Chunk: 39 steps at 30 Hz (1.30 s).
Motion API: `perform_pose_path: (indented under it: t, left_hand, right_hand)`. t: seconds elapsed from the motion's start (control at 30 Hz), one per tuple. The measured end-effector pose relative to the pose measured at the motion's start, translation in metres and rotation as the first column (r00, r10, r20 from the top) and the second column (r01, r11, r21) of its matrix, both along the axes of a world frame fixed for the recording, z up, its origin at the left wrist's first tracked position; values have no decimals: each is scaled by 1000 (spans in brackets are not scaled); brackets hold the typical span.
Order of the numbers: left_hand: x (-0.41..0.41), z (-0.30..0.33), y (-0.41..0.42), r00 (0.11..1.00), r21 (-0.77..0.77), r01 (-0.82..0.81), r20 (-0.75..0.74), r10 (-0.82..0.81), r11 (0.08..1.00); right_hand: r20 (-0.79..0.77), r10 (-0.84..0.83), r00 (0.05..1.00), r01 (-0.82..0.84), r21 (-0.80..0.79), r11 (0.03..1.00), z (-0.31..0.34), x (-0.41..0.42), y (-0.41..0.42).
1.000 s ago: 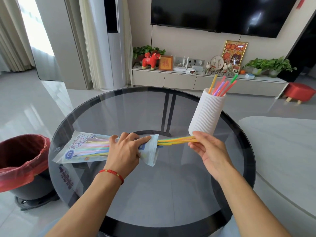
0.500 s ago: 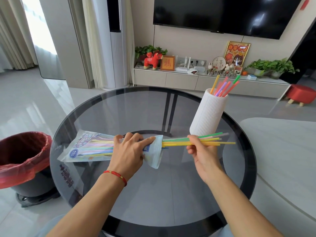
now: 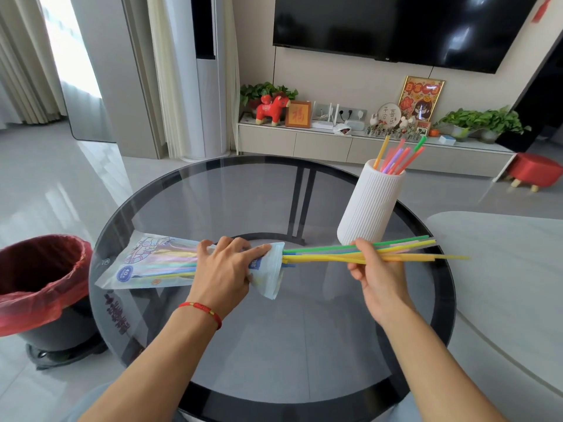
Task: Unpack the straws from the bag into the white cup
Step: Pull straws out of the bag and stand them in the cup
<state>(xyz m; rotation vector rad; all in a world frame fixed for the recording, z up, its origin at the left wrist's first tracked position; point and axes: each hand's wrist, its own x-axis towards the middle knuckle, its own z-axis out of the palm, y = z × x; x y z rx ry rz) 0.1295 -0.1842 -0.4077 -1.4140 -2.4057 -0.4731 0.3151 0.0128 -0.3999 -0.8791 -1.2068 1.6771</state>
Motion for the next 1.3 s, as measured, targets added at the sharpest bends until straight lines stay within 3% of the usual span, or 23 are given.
perform_pose_path:
  t: [0.33,0.53,0.6,0.7,0.8,0.93,1.03,1.17,1.3]
  left_hand:
    - [-5,-8,0,994,-203,-95,37,104,975]
    - [2,-6,0,996,-224,-9,85,28,975]
    - [11,1,2,991,-168,73,124,-52,983]
    - [35,15,11,962,63,209,164,-217,976]
    - [62,29,28,893,326,325,204,-401,888]
    - [98,48,55,749,481,409,309,-586,776]
    - [116,54,72,623,526,348,489,-611,776]
    - [108,60,82,681,611,60,554,-480,789]
    - [101,66,82,627,642,-7,600,-497,767]
  right_hand:
    - [90,-106,990,67,362,930,19,53,25]
    - [148,-164,975,55,557,829,68,73,30]
    - [167,-152,974,21,604,796,80,74,30]
    - [222,-93,971,-95,708,700,100,76,24]
    - [273,-15,962,-197,733,651,122,72,12]
    - [320,36,947,-273,739,616,137,54,-7]
    - [370,40,928,-327,757,566,139,36,-18]
    - [458,35,888,-396,724,565,148,16,-29]
    - [386,170,907,-399,656,641,154,-5,-46]
